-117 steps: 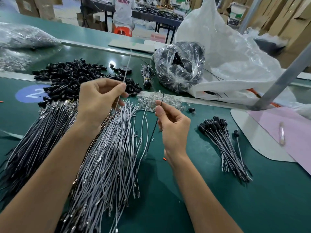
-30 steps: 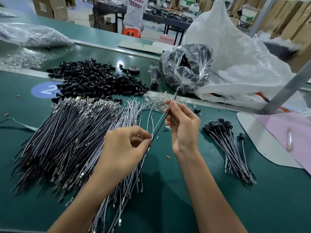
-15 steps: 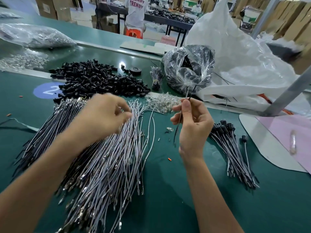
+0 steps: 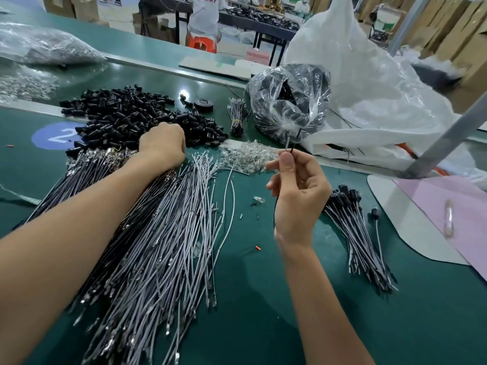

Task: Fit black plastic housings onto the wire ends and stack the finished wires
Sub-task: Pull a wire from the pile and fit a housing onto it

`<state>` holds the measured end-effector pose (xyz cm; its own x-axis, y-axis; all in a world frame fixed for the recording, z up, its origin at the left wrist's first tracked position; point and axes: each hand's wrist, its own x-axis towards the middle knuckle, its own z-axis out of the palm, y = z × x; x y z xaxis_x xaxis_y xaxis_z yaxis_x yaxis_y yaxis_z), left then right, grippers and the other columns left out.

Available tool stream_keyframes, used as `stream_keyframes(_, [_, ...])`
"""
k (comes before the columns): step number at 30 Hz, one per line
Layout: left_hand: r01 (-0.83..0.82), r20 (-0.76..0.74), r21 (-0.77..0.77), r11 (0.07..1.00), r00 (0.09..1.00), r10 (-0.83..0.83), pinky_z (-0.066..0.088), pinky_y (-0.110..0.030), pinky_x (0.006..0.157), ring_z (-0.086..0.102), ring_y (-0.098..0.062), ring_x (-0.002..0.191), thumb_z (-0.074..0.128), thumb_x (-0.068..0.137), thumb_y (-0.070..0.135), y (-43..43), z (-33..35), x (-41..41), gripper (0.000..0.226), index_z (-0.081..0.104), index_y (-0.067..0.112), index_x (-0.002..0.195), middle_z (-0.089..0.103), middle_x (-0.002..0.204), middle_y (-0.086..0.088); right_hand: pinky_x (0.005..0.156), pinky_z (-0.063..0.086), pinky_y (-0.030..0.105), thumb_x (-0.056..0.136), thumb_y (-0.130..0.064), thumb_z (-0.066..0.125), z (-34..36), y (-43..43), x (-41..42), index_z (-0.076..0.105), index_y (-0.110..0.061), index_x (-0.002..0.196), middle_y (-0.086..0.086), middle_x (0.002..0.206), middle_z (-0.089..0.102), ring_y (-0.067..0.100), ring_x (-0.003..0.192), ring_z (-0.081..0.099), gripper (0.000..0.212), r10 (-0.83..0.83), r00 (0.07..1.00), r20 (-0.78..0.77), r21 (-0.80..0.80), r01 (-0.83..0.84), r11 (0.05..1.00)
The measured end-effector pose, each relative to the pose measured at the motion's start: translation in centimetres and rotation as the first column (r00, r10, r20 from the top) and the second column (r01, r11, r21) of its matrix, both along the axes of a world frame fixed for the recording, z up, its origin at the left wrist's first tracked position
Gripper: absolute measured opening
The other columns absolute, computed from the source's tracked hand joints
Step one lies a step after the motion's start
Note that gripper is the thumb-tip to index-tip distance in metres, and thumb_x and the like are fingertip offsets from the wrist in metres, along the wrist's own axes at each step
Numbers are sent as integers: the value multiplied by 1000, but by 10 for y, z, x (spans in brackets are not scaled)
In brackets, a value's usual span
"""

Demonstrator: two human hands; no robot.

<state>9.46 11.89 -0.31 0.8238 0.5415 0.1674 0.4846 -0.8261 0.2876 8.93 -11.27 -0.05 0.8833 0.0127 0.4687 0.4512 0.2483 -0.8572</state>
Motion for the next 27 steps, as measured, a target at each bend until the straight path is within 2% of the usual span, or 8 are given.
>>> stream_keyframes(3, [10,156,-112,994,988,7,53,-40,83,64,-32,96,66,92,12,3,3,-4,12,73,7,100,71,101,-14,47,40,19,95,-10,61,5,-4,5,67,-14,84,-1,70,70,10,49,53,13,98,990,-106,63,-92,994])
stream_keyframes(5, [107,352,-412,905,935,50,56,-33,77,67,-22,83,68,91,13,-4,13,-13,12,70,5,99,72,93,-11,50,40,16,88,-14,66,9,-10,11,72,-14,81,-3,70,68,8,51,52,10,254,937,-239,135,-227,965])
stream_keyframes(7, [295,465,-759,580,869,167,55,-21,60,66,-11,66,69,88,9,-20,27,-29,11,67,6,98,74,84,-8,49,38,13,77,-18,69,12,-20,17,75,-14,76,-4,68,66,6,52,51,7,408,836,-365,197,-359,912])
stream_keyframes(9, [432,498,-855,288,839,220,54,-17,57,68,-10,65,70,81,9,-37,34,-46,19,68,6,100,75,81,-7,48,39,12,70,-18,72,14,-28,24,76,-13,74,-3,65,65,6,52,51,8,462,783,-417,155,-440,885])
stream_keyframes(13, [532,515,-847,3,818,254,57,-19,62,73,-18,77,67,72,10,-74,24,-68,28,70,2,98,75,93,-14,52,40,13,73,-15,80,16,-30,28,75,-17,73,-8,61,64,3,53,50,5,306,908,-284,-238,-376,895])
stream_keyframes(18, [596,543,-798,-90,775,323,57,-17,66,69,-10,72,65,73,12,-89,10,-72,21,74,10,91,76,89,-5,59,44,13,80,-10,79,6,-21,24,74,-23,74,-11,62,67,1,59,56,15,197,976,-90,-426,-216,879])
stream_keyframes(22, [612,525,-772,-172,767,369,57,-17,69,70,-10,71,65,71,5,-85,6,-73,20,76,6,87,75,84,-6,63,50,30,80,-13,80,3,-15,20,74,-25,73,3,68,72,11,64,58,15,193,980,-55,-472,-196,860])
stream_keyframes(27, [584,535,-802,-127,796,284,58,-18,71,72,-13,74,64,71,4,-83,7,-75,30,69,1,100,75,86,-8,63,52,43,80,-14,80,3,-15,19,74,-26,74,9,71,72,17,65,58,15,182,983,-35,-502,-175,847])
